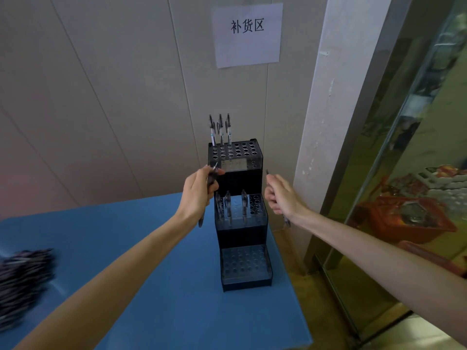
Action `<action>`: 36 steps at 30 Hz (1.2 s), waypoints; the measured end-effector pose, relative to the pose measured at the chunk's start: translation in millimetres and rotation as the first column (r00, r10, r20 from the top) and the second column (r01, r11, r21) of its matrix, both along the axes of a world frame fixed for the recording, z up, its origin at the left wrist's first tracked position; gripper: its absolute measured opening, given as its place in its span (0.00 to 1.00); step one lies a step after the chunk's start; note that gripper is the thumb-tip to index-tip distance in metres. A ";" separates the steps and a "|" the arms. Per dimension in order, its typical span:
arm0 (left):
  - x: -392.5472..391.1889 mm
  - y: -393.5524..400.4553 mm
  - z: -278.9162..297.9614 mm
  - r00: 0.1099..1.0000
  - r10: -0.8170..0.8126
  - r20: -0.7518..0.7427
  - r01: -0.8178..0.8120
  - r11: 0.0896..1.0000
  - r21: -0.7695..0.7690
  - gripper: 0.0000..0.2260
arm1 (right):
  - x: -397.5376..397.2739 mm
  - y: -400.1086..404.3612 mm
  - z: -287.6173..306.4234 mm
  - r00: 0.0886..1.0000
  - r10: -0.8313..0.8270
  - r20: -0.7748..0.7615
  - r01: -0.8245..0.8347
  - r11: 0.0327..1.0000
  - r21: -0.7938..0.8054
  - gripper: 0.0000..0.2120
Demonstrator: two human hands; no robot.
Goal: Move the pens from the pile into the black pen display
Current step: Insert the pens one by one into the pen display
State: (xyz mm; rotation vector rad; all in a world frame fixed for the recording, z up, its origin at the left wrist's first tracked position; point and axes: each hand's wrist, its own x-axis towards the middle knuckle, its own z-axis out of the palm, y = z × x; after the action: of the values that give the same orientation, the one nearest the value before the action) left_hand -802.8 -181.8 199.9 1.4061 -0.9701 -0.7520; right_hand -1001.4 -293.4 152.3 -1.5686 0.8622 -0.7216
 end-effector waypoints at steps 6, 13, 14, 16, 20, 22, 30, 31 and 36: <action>-5.8 1.2 3.9 0.980 -0.096 0.174 0.113 0.989 -0.095 0.12 | -0.6 2.5 6.5 0.997 -0.078 0.020 0.080 0.962 -0.260 0.07; -7.9 2.3 15.8 0.959 -0.190 0.211 0.221 0.966 -0.136 0.13 | -4.8 3.2 22.5 0.961 -0.169 0.220 0.212 0.959 -0.186 0.11; -8.2 2.7 15.8 0.960 -0.188 0.209 0.220 0.965 -0.142 0.13 | -3.2 4.5 20.7 0.959 -0.180 0.218 0.225 0.954 -0.199 0.12; -7.3 2.8 13.8 0.970 -0.149 0.193 0.181 0.970 -0.161 0.11 | 0.2 7.2 15.7 0.960 -0.194 0.202 0.238 0.944 -0.228 0.12; -2.7 2.9 8.3 0.979 -0.098 0.181 0.127 0.980 -0.154 0.09 | 1.4 11.9 9.6 0.962 -0.181 0.203 0.237 0.923 -0.303 0.11; -1.1 2.7 6.3 0.981 -0.079 0.180 0.105 0.984 -0.144 0.11 | 0.5 13.4 11.3 0.958 -0.174 0.229 0.241 0.920 -0.308 0.11; 0.4 1.5 0.1 0.988 -0.055 0.147 0.073 0.990 -0.120 0.12 | -2.2 12.7 1.1 0.980 -0.166 0.113 0.197 0.902 -0.383 0.11; 0.8 2.1 -0.3 0.988 -0.049 0.146 0.066 0.992 -0.111 0.13 | -2.3 13.3 0.6 0.982 -0.161 0.099 0.188 0.898 -0.397 0.11; 4.9 2.0 -1.3 0.994 -0.016 0.108 0.026 0.996 -0.085 0.15 | 5.7 12.7 4.9 0.985 -0.144 -0.100 0.086 0.895 -0.439 0.10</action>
State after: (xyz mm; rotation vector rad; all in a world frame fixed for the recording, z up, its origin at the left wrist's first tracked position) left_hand -797.9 -179.9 198.5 1.3734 -1.0897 -0.6476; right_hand -995.7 -280.6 157.3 -1.9911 0.9396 -0.9535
